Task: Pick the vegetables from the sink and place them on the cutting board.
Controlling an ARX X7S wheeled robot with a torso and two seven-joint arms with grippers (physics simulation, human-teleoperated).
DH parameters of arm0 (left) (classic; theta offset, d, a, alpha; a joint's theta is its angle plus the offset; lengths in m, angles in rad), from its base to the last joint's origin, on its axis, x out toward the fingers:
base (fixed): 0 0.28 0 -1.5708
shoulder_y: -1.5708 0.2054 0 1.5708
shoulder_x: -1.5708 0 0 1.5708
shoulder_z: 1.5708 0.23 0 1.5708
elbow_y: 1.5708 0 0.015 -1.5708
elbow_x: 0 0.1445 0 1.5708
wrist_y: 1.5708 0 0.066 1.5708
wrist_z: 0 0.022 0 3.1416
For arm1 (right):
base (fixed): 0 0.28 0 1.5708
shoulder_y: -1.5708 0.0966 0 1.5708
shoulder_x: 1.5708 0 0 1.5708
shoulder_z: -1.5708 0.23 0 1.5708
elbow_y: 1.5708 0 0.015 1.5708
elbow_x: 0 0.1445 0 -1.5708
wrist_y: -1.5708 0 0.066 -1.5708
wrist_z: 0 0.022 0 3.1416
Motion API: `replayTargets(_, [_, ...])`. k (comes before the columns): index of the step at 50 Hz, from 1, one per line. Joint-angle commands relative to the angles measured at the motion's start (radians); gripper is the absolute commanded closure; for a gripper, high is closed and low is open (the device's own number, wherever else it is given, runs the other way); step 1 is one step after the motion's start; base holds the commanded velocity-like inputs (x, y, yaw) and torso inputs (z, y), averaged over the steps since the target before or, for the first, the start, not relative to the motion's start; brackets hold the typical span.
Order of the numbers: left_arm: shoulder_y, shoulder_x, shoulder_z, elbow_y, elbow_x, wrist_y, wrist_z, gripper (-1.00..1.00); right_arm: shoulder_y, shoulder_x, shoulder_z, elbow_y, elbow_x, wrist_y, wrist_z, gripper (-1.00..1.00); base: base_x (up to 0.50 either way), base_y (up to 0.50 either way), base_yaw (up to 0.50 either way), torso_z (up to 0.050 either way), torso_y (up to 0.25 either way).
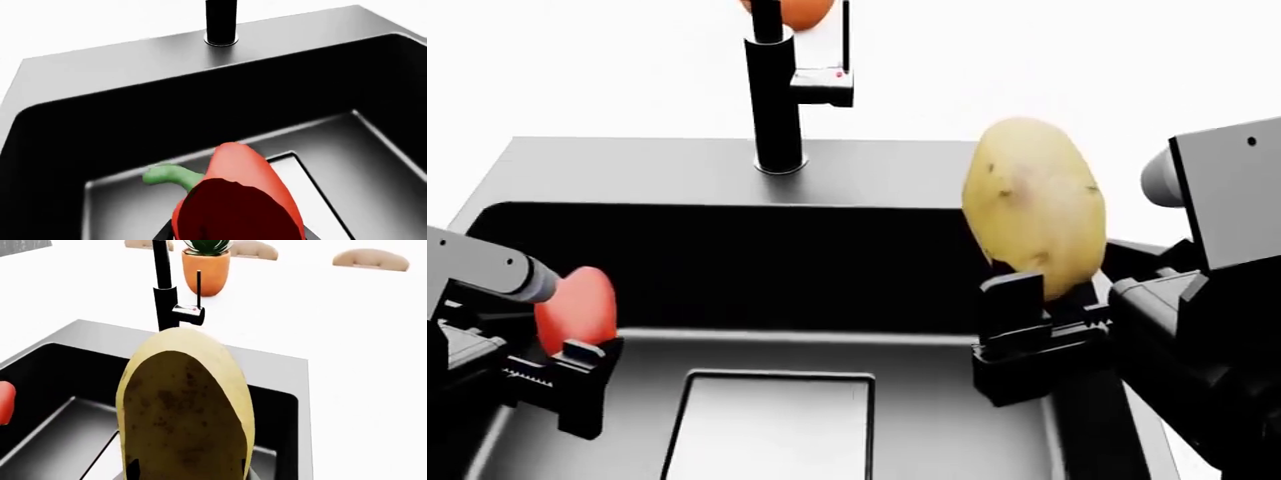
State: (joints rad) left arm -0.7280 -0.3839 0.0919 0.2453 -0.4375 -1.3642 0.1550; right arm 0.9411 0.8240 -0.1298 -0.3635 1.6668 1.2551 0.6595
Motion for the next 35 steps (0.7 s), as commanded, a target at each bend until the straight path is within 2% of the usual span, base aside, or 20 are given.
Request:
replayTargets(1, [-0.027,0.008,-0.087,0.039,-0.036,-0.073,-0.035,1.0,-0.013,0.03,0.025,-0.012,-0.031,-0.035,-0.008,1.0,-0.45,0.0,0.0,0.0,0.0])
replayTargets(8, [-0.009,0.003,-0.09,0.05,-0.041,-0.068,-0.037,1.0,-0.03,0.028,0.025,-0.011,-0.047,-0.048,-0.025,1.0,-0.49,-0.12,0.0,0.0,0.0])
replayTargets(13, [-0.001,0.006,-0.089,0.044,-0.04,-0.058,-0.042,1.0,-0.049,0.027,0.027,-0.013,-0.064,-0.059,-0.049,1.0,-0.46,-0.41,0.0,0.0,0.0])
replayTargets(22, [0.031,-0.034,-0.152,0.111,-0.083,-0.112,-0.024,1.0,-0.046,0.038,0.03,-0.022,-0.052,-0.06,-0.042,1.0,-0.38,-0.48,0.0,0.0,0.0])
replayTargets(35, [-0.032,0.003,-0.114,0.071,-0.073,-0.108,-0.057,1.0,-0.087,0.042,0.043,-0.034,-0.113,-0.098,-0.106,1.0,-0.12,-0.5,0.0,0.0,0.0])
